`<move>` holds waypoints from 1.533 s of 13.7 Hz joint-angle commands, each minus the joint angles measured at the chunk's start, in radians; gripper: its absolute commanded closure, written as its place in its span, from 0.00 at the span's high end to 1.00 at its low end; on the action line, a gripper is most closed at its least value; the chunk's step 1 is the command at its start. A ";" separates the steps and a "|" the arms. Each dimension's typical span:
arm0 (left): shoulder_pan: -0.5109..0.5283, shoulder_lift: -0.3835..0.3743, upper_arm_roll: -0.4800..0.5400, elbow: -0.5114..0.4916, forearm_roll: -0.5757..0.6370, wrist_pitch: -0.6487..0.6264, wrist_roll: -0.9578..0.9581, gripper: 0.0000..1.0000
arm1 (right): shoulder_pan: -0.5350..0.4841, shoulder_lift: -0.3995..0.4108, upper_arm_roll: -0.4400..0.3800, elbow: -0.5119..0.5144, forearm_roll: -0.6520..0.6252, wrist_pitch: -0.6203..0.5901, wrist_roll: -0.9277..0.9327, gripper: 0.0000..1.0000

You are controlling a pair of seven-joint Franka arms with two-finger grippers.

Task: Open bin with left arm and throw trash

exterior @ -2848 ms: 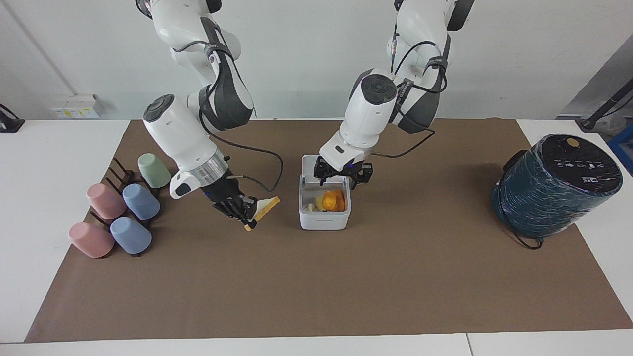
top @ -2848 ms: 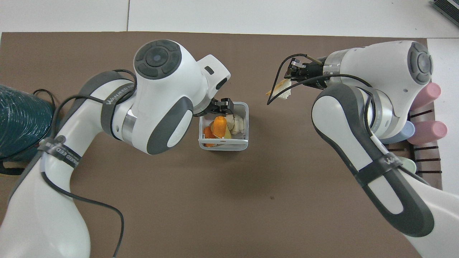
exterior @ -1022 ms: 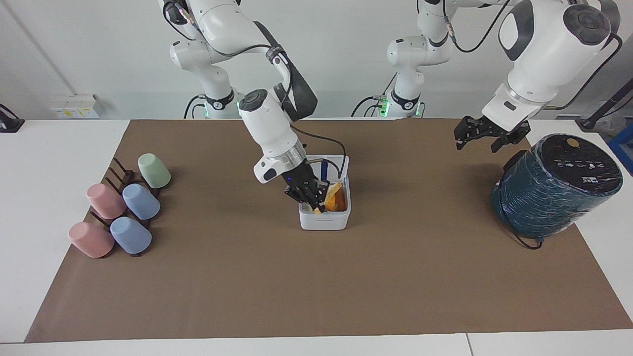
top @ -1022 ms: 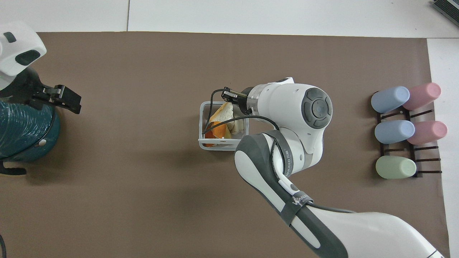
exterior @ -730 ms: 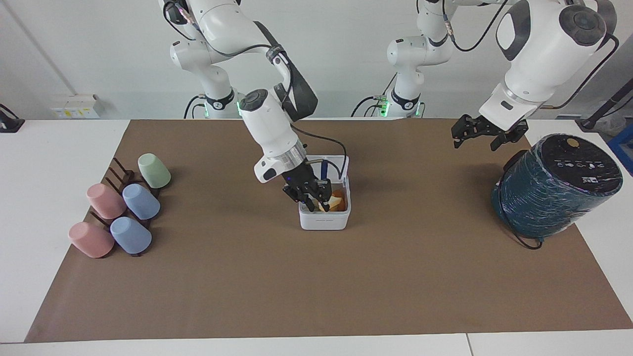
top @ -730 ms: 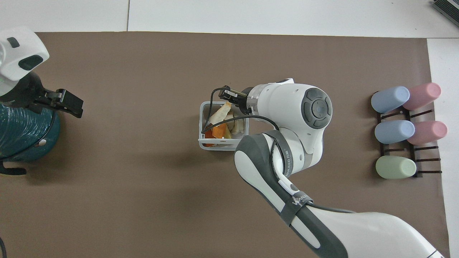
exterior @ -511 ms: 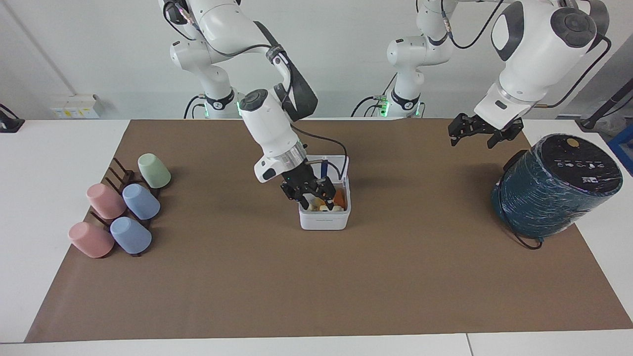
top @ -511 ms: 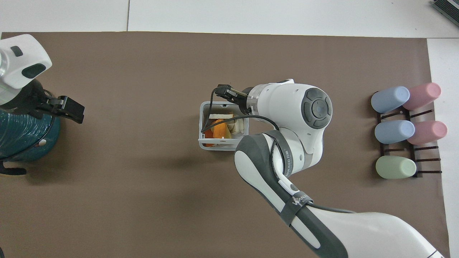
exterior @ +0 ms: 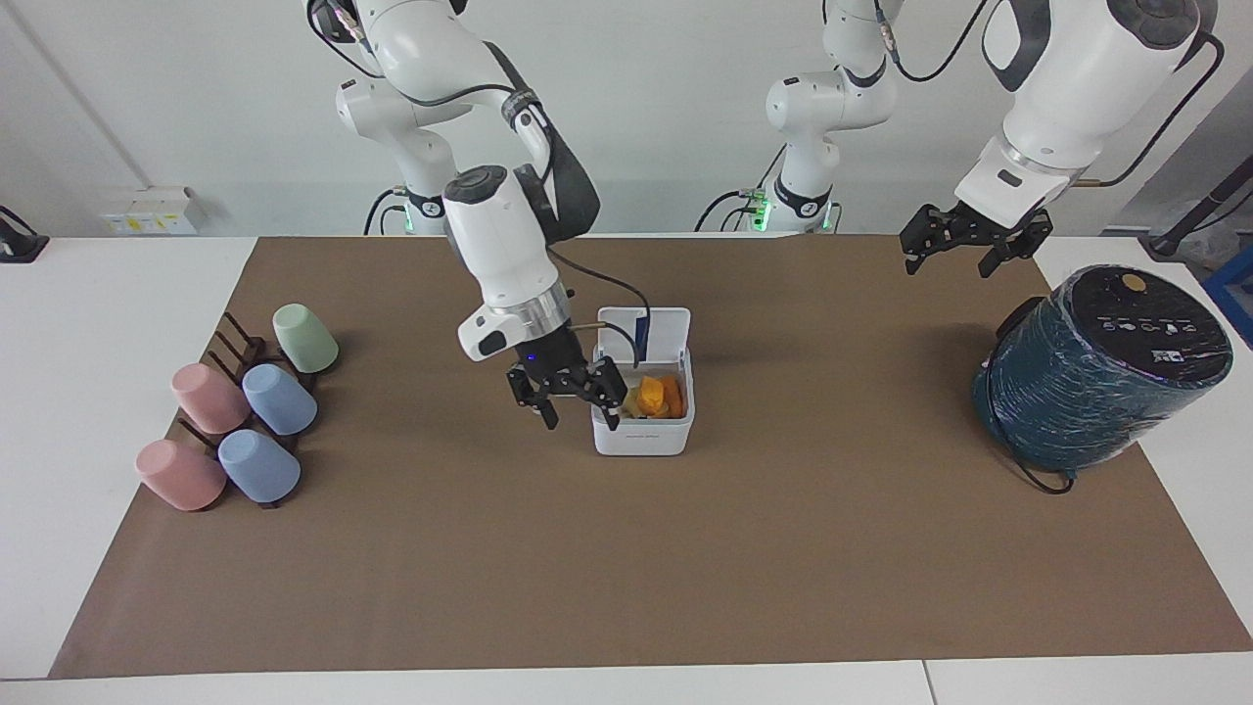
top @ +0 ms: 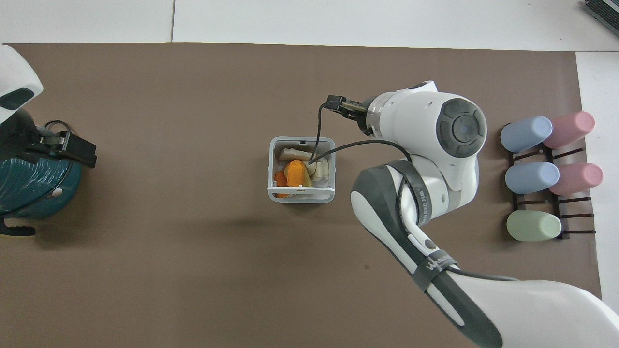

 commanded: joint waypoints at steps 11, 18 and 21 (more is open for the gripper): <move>0.017 -0.047 0.034 -0.037 0.002 0.132 0.005 1.00 | -0.260 -0.227 0.008 0.023 -0.153 -0.492 -0.320 1.00; 0.003 -0.047 0.030 -0.039 0.002 0.134 0.018 1.00 | -0.261 -0.311 -0.102 0.098 -0.110 -0.773 -0.478 1.00; 0.009 -0.049 0.031 -0.045 0.002 0.149 0.026 1.00 | -0.257 -0.359 -0.177 0.104 -0.053 -0.835 -0.562 1.00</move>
